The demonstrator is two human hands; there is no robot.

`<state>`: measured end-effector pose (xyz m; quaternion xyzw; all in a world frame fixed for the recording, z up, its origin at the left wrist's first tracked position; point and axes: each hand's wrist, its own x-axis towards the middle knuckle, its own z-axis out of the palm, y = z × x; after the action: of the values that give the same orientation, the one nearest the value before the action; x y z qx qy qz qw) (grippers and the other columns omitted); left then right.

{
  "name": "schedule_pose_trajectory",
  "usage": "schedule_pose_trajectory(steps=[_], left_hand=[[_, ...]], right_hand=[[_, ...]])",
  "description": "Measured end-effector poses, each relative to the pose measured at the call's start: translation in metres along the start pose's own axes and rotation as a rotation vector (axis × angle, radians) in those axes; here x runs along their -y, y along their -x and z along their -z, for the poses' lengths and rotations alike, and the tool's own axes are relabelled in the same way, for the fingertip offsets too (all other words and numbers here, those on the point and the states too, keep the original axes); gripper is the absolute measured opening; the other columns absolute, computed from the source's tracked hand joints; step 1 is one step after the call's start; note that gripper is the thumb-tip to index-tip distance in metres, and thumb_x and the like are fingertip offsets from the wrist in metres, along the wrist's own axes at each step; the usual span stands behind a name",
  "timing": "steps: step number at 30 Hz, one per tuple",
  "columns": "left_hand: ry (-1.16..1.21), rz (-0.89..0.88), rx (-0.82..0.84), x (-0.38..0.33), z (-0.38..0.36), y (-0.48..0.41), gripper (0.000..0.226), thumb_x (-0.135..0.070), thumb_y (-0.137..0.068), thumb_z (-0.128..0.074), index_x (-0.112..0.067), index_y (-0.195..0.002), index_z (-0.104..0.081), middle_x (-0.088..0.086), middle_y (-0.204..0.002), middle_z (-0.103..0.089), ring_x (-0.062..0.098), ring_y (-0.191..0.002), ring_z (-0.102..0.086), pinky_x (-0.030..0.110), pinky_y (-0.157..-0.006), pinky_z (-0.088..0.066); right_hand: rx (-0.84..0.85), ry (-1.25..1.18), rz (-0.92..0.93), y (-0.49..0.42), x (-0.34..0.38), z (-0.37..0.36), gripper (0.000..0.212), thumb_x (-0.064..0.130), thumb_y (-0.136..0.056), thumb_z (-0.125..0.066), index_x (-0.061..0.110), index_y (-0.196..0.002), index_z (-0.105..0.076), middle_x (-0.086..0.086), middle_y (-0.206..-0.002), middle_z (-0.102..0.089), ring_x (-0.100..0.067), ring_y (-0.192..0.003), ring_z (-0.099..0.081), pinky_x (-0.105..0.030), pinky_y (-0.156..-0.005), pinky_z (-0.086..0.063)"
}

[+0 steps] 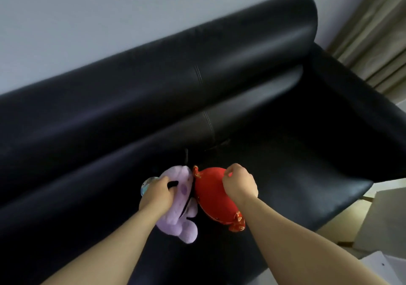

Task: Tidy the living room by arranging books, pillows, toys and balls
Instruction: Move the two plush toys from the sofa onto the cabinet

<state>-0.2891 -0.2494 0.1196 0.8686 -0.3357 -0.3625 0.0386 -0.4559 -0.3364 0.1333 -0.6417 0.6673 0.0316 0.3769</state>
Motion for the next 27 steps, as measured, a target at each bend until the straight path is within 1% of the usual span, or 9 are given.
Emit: schedule_pose_trajectory(steps=[3,5,7,13,16,20,22,24,27], left_hand=[[0.063,-0.009,-0.005,0.004,0.015,0.024,0.023,-0.034,-0.093,-0.045,-0.019,-0.106,-0.057,0.001,-0.087,-0.061,0.014,-0.075,-0.059,0.028,-0.063,-0.048],[0.028,-0.091,-0.028,0.007,0.029,0.048,0.021,-0.034,-0.093,-0.045,-0.02,-0.105,-0.056,0.001,-0.091,-0.061,0.016,-0.081,-0.06,0.032,-0.074,-0.052],[0.017,-0.168,-0.047,0.007,0.04,0.065,0.023,-0.031,-0.095,-0.044,-0.019,-0.112,-0.055,0.003,-0.094,-0.06,0.018,-0.084,-0.059,0.032,-0.075,-0.051],[-0.051,-0.449,-0.064,0.002,0.058,0.148,0.032,-0.028,-0.097,-0.043,-0.016,-0.125,-0.052,0.009,-0.118,-0.059,0.023,-0.102,-0.056,0.031,-0.081,-0.045],[-0.121,-0.646,-0.023,-0.004,0.037,0.204,0.033,-0.028,-0.097,-0.043,-0.019,-0.127,-0.052,0.008,-0.119,-0.059,0.023,-0.102,-0.056,0.031,-0.081,-0.045],[-0.171,-0.783,0.042,-0.011,0.005,0.245,0.034,-0.028,-0.097,-0.044,-0.02,-0.128,-0.051,0.007,-0.118,-0.059,0.02,-0.097,-0.056,0.03,-0.081,-0.048],[-0.224,-0.893,0.108,-0.021,-0.023,0.282,0.029,-0.027,-0.095,-0.046,-0.018,-0.122,-0.055,0.008,-0.113,-0.062,0.021,-0.096,-0.057,0.028,-0.076,-0.045],[-0.277,-0.986,0.172,-0.026,-0.051,0.32,0.02,-0.026,-0.093,-0.048,-0.017,-0.106,-0.06,0.006,-0.1,-0.064,0.021,-0.088,-0.058,0.026,-0.069,-0.042],[-0.361,-1.128,0.287,-0.024,-0.108,0.388,0.01,-0.023,-0.091,-0.049,-0.026,-0.084,-0.055,0.005,-0.095,-0.066,0.023,-0.086,-0.061,0.027,-0.068,-0.045]], right_hand=[[-0.134,0.105,0.1,0.026,-0.002,0.003,0.026,0.014,-0.09,-0.038,0.02,-0.106,-0.058,-0.002,-0.099,-0.066,-0.022,-0.104,-0.053,-0.033,-0.095,-0.028],[-0.273,0.175,0.145,0.056,-0.008,0.008,0.026,0.014,-0.089,-0.038,0.02,-0.103,-0.06,-0.002,-0.097,-0.066,-0.021,-0.103,-0.051,-0.031,-0.094,-0.024],[-0.347,0.191,0.127,0.078,-0.014,0.014,0.027,0.013,-0.088,-0.039,0.019,-0.102,-0.061,-0.003,-0.096,-0.067,-0.022,-0.101,-0.053,-0.031,-0.095,-0.024],[-0.568,-0.041,0.009,0.185,-0.039,0.024,0.03,0.012,-0.088,-0.039,0.023,-0.106,-0.059,-0.001,-0.096,-0.068,-0.023,-0.1,-0.056,-0.031,-0.096,-0.026],[-0.689,-0.139,-0.047,0.254,-0.081,0.025,0.025,0.023,-0.09,-0.039,0.032,-0.098,-0.061,0.004,-0.092,-0.069,-0.018,-0.105,-0.054,-0.03,-0.09,-0.024],[-0.662,-0.103,-0.052,0.317,-0.12,0.026,0.02,0.029,-0.091,-0.045,0.032,-0.092,-0.065,0.007,-0.088,-0.071,-0.013,-0.109,-0.043,-0.029,-0.081,-0.017],[-0.71,-0.12,-0.114,0.367,-0.154,0.025,0.02,0.027,-0.089,-0.046,0.032,-0.085,-0.065,0.005,-0.082,-0.072,-0.011,-0.105,-0.042,-0.031,-0.089,-0.023],[-0.687,-0.233,-0.174,0.405,-0.188,0.021,0.02,0.023,-0.086,-0.049,0.031,-0.071,-0.06,0.004,-0.079,-0.072,-0.011,-0.096,-0.05,-0.033,-0.09,-0.031],[-0.688,-0.565,-0.306,0.471,-0.25,0.006,0.024,0.013,-0.082,-0.057,0.027,-0.062,-0.055,0.006,-0.054,-0.063,-0.004,-0.059,-0.058,-0.026,-0.07,-0.046]])
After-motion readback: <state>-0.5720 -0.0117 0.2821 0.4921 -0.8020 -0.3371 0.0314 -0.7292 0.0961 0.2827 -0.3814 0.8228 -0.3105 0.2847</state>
